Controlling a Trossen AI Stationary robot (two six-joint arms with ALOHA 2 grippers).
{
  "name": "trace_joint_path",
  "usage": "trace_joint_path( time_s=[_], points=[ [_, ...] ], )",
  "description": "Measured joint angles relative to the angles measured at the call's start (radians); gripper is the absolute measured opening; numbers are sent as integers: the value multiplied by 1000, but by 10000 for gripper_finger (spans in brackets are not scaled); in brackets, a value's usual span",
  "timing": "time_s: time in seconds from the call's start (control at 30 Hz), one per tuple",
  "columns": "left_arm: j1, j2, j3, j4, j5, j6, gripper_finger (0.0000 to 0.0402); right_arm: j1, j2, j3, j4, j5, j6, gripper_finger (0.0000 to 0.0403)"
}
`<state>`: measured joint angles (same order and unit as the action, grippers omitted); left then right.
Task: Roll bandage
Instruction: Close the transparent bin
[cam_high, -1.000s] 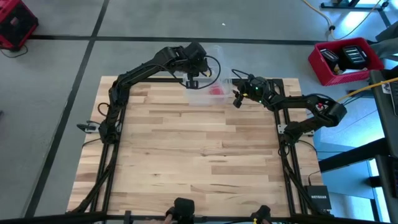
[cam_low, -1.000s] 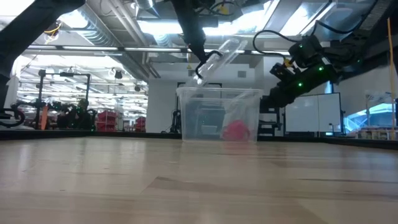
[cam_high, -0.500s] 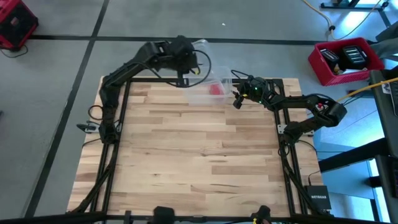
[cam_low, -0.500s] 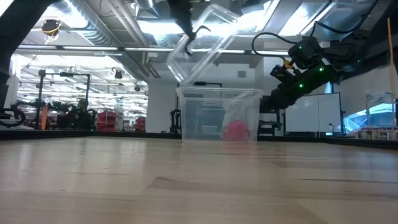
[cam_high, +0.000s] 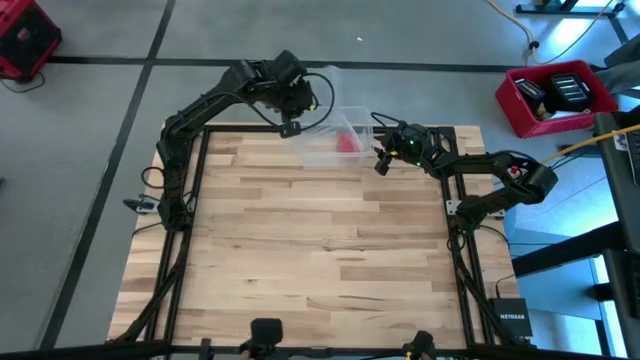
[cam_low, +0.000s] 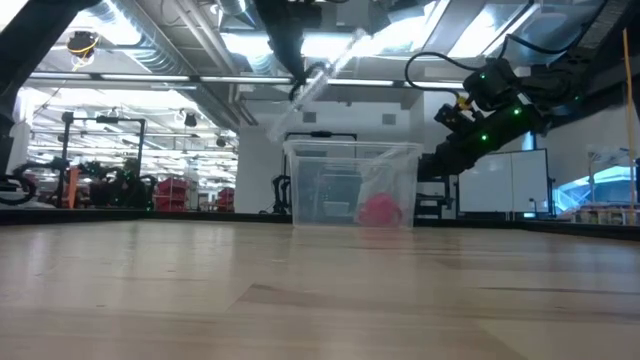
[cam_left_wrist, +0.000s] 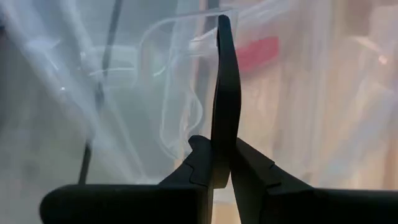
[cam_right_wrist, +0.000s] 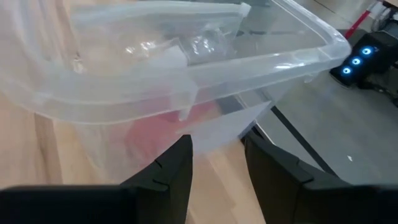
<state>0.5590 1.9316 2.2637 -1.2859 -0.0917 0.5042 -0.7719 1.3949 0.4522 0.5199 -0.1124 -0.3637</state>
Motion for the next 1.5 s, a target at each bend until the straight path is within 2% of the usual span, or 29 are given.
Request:
trace_joint_path(
  time_s=[0.23, 0.53, 0.83, 1.23, 1.3, 1.5],
  points=[
    [-11, 37, -33, 44, 26, -1, 25, 8, 0, 0, 7, -54, 0, 152],
    [-55, 86, -33, 138, 24, -25, 31, 67, 0, -1, 40, -12, -4, 152],
    [-70, 141, -33, 185, 31, -29, 39, 66, 0, -1, 33, -12, 0, 152],
    [-82, 153, -32, 203, 29, -57, 35, 66, 0, -1, 28, -12, 0, 152],
    [-90, 157, -32, 195, 4, -48, 39, 66, 0, 0, 24, -12, 0, 152],
    [-148, 155, -17, 170, -254, 23, 29, 65, 23, 0, 22, -11, 1, 152]
  ],
)
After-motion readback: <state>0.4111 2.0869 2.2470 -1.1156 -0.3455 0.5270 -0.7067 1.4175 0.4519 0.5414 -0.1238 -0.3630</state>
